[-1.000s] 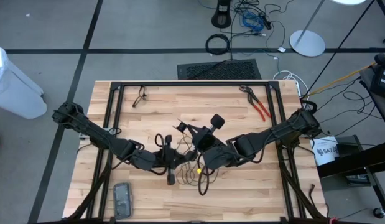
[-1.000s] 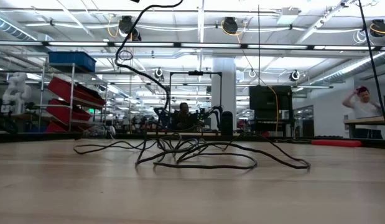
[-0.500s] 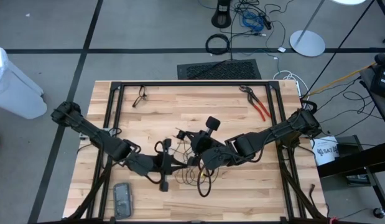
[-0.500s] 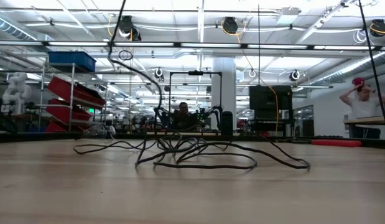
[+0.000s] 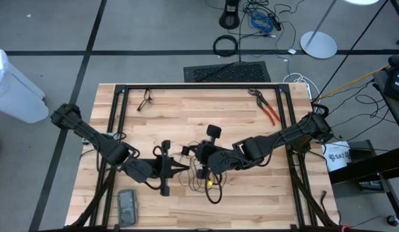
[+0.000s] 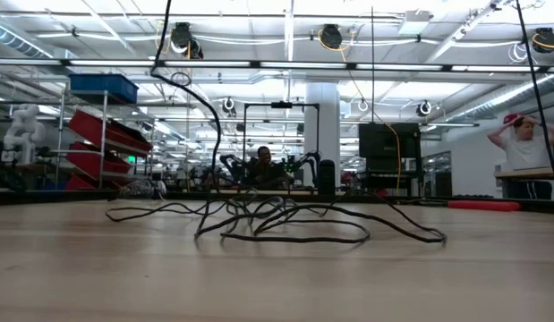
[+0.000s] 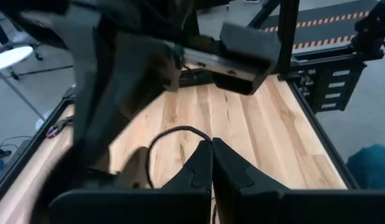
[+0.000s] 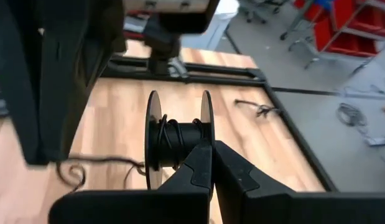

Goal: Coil cords
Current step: Coil the black wire onto the spool

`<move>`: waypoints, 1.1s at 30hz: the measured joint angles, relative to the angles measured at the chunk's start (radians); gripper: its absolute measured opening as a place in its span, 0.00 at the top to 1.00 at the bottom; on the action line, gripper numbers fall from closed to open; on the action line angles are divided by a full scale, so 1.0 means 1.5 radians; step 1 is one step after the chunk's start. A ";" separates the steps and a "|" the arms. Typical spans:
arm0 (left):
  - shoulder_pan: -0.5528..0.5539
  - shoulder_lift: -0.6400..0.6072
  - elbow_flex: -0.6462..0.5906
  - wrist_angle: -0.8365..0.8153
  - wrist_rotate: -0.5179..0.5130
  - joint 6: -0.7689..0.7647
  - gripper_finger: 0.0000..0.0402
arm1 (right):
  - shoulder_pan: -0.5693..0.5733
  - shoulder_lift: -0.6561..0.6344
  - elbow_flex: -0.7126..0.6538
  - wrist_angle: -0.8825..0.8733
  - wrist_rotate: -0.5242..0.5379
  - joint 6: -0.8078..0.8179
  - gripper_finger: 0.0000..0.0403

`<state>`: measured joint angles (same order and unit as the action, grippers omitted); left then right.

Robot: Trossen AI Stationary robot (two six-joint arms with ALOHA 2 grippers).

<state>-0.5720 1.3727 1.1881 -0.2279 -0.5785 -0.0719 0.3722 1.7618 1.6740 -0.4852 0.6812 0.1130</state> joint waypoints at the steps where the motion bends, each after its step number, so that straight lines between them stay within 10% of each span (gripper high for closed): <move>1: 0.000 -0.003 0.000 0.000 0.000 0.000 1.00 | -0.001 0.000 0.000 -0.008 -0.009 0.002 1.00; 33: -0.023 -0.028 -0.001 -0.071 0.087 -0.099 1.00 | 0.009 -0.025 0.000 -0.011 -0.013 0.015 1.00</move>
<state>-0.6066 1.3310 1.1873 -0.3345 -0.4487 -0.2207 0.3862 1.7245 1.6740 -0.5014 0.6624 0.1353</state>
